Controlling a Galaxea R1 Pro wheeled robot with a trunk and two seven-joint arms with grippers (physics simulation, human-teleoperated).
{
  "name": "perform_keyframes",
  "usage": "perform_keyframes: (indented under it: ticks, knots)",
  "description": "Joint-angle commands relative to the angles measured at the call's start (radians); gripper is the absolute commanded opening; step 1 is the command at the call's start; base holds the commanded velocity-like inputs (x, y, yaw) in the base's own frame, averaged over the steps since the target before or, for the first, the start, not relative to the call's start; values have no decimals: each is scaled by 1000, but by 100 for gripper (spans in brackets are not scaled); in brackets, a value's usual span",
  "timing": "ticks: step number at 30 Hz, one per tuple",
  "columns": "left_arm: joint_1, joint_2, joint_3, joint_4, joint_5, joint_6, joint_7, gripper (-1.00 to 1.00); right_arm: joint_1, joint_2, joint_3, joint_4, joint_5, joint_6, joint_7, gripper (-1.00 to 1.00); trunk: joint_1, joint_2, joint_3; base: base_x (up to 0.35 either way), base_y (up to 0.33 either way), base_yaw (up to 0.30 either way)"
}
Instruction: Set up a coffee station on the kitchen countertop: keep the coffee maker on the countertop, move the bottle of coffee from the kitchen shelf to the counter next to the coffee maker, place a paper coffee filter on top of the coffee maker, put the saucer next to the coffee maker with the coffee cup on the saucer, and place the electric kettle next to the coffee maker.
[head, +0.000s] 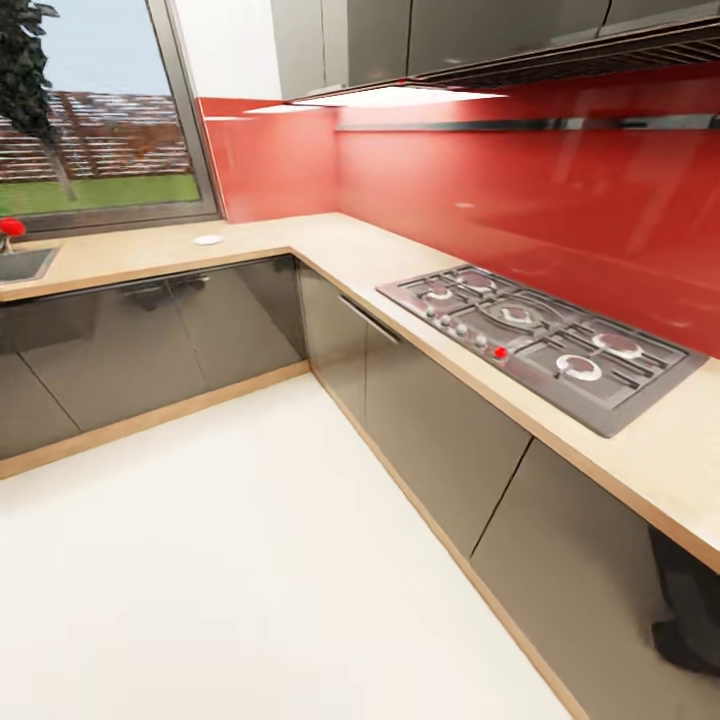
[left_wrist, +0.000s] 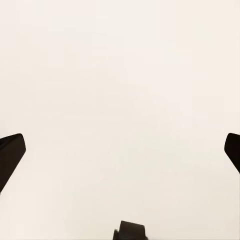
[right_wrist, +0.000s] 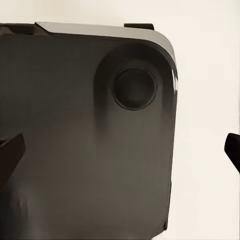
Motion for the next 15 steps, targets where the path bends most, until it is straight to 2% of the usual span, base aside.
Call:
perform_keyframes:
  ticks: [1, 15]
  knots:
    - [0, 0, -1, -1, 5, -1, 0, 100, 0, 0, 0, 0, 0, -3, 1, 100, 1, 0, -2, 340, 3, 212]
    - [0, 0, -1, -1, 5, -1, 0, 100, 0, 0, 0, 1, 0, -3, 2, 100, 1, 0, -18, 344, 0, 225]
